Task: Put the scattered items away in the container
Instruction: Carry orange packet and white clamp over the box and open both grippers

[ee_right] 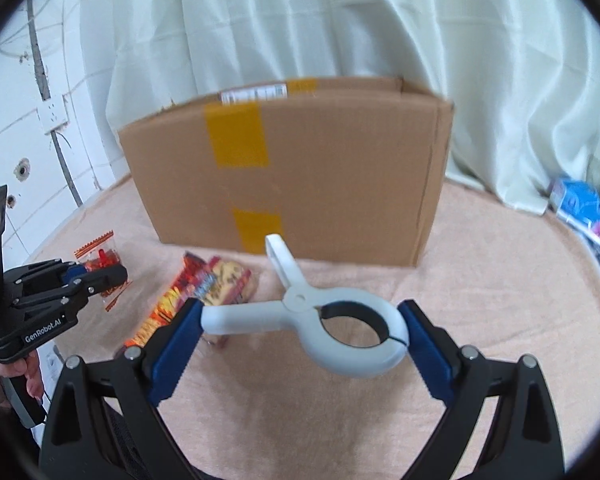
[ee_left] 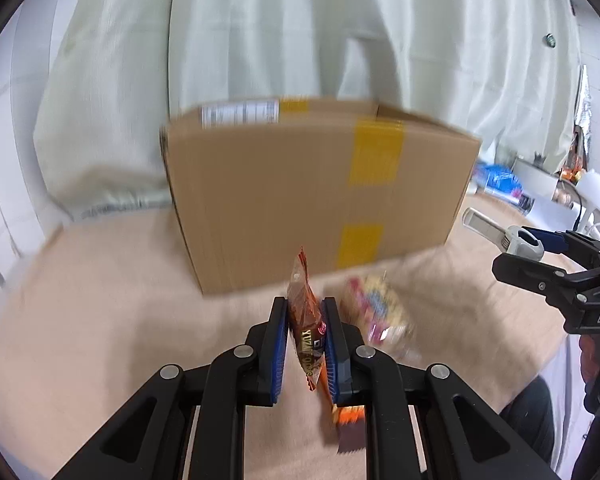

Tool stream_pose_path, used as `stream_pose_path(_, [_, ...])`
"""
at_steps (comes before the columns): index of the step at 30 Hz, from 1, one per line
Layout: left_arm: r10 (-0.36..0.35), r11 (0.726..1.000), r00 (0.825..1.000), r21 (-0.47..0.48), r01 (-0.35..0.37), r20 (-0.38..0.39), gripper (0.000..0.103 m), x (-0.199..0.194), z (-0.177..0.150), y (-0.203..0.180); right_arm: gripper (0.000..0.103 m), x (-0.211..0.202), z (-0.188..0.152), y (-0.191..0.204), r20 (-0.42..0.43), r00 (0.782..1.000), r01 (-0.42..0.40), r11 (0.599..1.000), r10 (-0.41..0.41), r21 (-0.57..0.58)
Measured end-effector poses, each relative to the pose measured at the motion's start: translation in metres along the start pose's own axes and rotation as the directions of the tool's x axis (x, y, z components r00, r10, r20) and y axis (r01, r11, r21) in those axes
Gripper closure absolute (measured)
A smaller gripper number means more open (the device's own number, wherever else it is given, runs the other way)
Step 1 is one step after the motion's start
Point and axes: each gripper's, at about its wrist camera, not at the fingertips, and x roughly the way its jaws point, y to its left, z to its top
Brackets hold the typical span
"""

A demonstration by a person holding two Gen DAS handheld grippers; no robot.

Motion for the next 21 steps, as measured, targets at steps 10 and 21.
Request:
stream_pose_path(10, [0.02, 0.999, 0.988, 0.042, -0.026, 0.15, 0.086, -0.047, 0.115, -0.002, 0.006, -0.061, 0.092, 0.006, 0.174, 0.985, 0.028, 0.997, -0.016, -0.065])
stream_pose_path(21, [0.021, 0.999, 0.993, 0.047, -0.027, 0.118, 0.086, 0.014, 0.211, 0.015, 0.006, -0.021, 0.182, 0.002, 0.204, 0.979, 0.011, 0.995, 0.01, -0.101])
